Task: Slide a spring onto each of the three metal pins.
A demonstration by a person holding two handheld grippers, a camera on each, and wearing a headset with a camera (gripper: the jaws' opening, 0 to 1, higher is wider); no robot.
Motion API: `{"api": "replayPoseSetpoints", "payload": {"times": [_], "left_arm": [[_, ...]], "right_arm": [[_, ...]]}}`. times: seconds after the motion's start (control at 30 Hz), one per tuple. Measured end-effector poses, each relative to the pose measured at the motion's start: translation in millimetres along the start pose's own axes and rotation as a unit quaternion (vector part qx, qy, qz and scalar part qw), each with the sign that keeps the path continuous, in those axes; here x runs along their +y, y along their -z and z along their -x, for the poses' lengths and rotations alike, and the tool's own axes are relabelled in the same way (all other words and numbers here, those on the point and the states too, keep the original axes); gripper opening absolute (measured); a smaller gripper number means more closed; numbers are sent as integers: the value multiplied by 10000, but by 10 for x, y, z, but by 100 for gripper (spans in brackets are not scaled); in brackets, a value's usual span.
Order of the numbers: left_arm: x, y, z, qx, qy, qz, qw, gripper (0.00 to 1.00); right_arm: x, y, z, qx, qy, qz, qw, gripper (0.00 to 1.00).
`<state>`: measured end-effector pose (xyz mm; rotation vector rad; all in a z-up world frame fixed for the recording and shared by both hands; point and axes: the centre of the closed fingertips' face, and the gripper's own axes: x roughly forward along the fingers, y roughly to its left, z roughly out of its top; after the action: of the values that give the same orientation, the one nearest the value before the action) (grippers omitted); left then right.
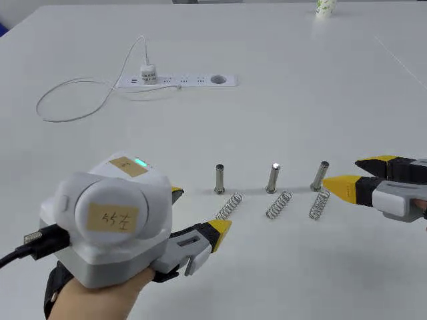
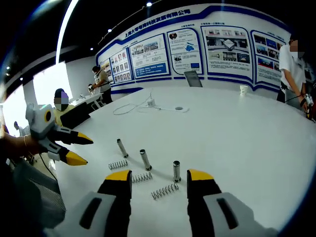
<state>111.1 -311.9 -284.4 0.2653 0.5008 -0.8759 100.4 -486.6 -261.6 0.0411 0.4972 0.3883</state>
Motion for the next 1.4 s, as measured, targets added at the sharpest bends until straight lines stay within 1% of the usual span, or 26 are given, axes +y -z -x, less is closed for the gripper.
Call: {"api": "replayPoseSetpoints", "payload": {"times": [0.13,0.2,0.23,0.3,0.4,0.5,0.7,0.8,0.83,0.87,0.93,1.07,1.17,1.3,1.4], "left_arm": [[-14,24,-82,54,75,-117,9999,39],[-14,45,-130,97,77,-177,9998,38],[-10,67,-162,156,71,-189,9997,39],[-19,97,-209,209,107,-218,9995,38],[-29,142,-275,316,147,-253,9991,36],[-32,174,-335,389,188,-316,9986,33],[-3,266,-461,553,217,-359,9976,27],[-15,281,-508,539,292,-345,9975,24],[-37,312,-527,616,373,-360,9968,23],[-41,335,-537,676,393,-358,9963,23],[-24,354,-557,675,368,-376,9963,22],[-13,371,-583,657,386,-263,9967,18],[-1,393,-588,713,361,-328,9963,15],[-12,380,-597,656,390,-270,9967,14],[-24,373,-606,642,403,-282,9967,13]], "right_arm": [[50,-9,59,-116,-9,125,9999,47],[73,-16,87,-189,8,178,9997,49],[79,-19,101,-231,43,240,9994,49],[95,-5,116,-230,65,272,9993,49],[124,19,132,-231,61,251,9994,50],[171,19,144,-306,14,163,9994,51],[185,46,138,-297,32,123,9995,52],[199,65,134,-268,30,114,9996,52],[206,82,133,-228,35,142,9996,52],[210,99,132,-182,36,184,9997,52],[225,124,137,-120,22,249,9996,52],[251,144,159,-92,3,269,9996,52],[257,167,170,-69,15,265,9996,52],[264,207,171,-6,23,292,9996,52],[263,224,175,6,46,274,9996,51]]}}
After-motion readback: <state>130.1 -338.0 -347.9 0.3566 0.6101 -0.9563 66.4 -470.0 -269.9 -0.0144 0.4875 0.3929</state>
